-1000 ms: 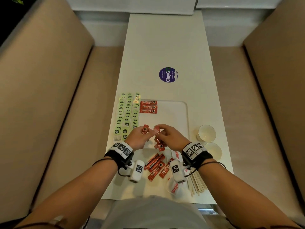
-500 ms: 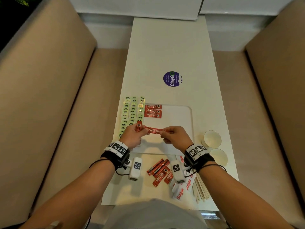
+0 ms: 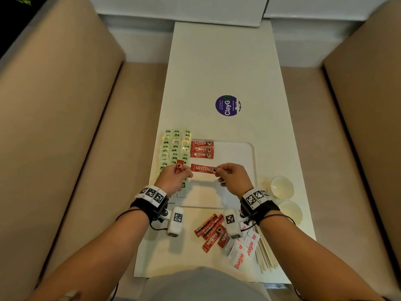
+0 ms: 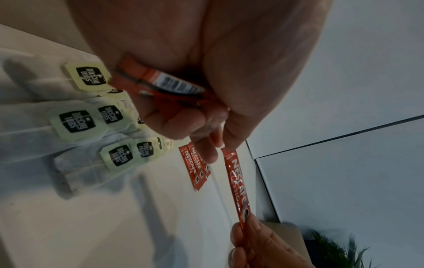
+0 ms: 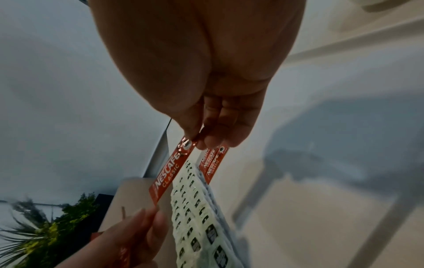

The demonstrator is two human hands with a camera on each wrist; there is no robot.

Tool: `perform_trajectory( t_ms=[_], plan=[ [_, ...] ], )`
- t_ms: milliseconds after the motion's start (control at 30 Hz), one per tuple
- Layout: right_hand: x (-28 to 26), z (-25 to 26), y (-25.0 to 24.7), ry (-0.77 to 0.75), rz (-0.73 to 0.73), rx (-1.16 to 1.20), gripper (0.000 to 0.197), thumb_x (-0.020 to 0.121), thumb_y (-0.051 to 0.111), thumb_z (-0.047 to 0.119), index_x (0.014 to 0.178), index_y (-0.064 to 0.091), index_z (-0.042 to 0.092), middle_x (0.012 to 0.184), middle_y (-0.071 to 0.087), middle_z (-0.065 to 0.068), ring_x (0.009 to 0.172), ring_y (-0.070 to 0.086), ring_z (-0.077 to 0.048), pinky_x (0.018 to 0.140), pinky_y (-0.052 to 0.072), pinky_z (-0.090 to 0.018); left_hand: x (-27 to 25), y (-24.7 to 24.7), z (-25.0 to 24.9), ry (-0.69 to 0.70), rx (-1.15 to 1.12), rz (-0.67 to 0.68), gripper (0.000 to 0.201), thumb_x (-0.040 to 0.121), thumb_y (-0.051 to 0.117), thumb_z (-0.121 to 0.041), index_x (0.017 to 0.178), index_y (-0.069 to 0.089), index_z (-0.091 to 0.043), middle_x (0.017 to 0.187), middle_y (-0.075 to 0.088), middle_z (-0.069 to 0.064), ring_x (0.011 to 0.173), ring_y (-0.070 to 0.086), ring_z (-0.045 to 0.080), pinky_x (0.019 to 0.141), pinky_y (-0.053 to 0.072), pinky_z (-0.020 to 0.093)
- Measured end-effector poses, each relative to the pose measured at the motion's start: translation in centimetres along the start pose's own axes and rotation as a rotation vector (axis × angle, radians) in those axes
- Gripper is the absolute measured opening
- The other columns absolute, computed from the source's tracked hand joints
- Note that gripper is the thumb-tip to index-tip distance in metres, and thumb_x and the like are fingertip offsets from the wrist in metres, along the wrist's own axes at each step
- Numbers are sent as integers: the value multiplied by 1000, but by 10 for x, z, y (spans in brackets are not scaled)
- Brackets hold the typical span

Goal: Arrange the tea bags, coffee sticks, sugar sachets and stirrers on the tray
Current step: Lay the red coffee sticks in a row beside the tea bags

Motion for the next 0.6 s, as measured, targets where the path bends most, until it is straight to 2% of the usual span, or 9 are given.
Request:
perform_trajectory(
  t_ms=[133,300,367,467,533,600],
  plan=[
    [20,-4,-4,28,-53,-67,13,101,58,12,100,70,8,85,73,-5,67,64,-14,65,57,-28,8,-8,5,-36,10,-7,7,94,63,-15,94,70,-13,94,74,10,48,40,12,49,37,26],
    [48,-20,3,145,-85,-198,20,97,64,21,79,72,23,81,74,-7,73,67,-21,76,60,-39,15,-11,13,-57,22,5,8,95,62,-14,96,68,-9,84,72,4,46,37,13,49,35,26],
    [56,-23,6,175,-108,-242,18,95,66,23,79,74,22,79,73,-5,74,65,-21,72,57,-33,17,-12,15,-65,20,7,8,96,62,-15,97,67,-8,82,72,3,46,36,13,48,35,26],
    [65,-22,9,203,-143,-269,14,94,67,24,92,79,17,81,72,-2,73,63,-16,65,48,-23,21,-13,17,-74,24,8,10,96,61,-15,98,67,-8,83,73,3,46,37,14,47,36,25],
    [69,-20,11,210,-153,-271,14,94,68,23,96,79,15,84,71,-2,74,63,-15,63,44,-21,22,-14,17,-78,28,8,9,96,61,-15,97,68,-9,84,73,4,46,37,13,46,37,25],
    [74,-18,14,209,-166,-272,14,93,70,22,93,79,13,86,72,-3,76,64,-15,64,43,-21,24,-15,17,-82,25,8,8,96,61,-15,96,68,-10,84,73,4,45,37,13,47,36,25]
  ],
)
Point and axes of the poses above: each hand's wrist, its own x-axis towards the middle knuckle, its own y-axis out of the palm, z = x × y, the point moved 6 cm from there along x, towards the middle knuckle
